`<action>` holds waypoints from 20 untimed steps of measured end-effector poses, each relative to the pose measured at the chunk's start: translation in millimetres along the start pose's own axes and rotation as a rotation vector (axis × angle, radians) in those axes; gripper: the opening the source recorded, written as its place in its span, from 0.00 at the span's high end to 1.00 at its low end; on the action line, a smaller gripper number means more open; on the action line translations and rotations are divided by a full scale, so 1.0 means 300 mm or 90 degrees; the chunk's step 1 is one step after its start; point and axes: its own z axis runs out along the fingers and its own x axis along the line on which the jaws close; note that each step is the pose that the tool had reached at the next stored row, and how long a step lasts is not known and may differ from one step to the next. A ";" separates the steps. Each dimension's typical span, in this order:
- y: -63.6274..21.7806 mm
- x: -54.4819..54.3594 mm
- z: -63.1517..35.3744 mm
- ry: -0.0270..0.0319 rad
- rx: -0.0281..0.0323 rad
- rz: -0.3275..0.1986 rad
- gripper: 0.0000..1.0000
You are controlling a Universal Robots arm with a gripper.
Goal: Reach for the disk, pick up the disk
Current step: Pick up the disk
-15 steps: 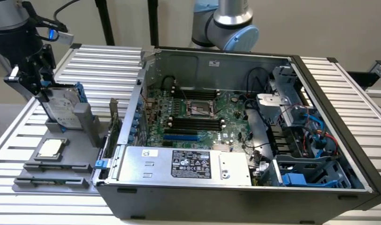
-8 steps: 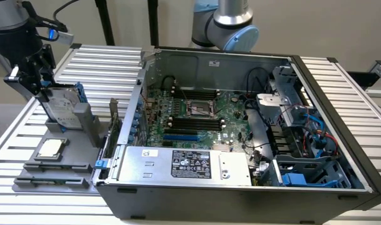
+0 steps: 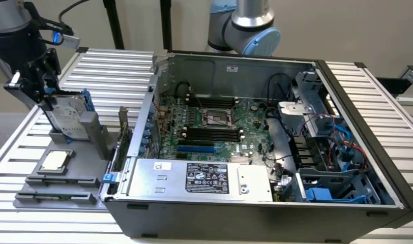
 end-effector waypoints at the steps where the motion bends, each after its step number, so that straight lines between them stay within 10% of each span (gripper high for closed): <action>1: 0.000 0.000 0.000 0.0000 0.0000 0.003 0.46; 20: 0.000 0.000 0.001 0.0000 0.0002 0.010 0.67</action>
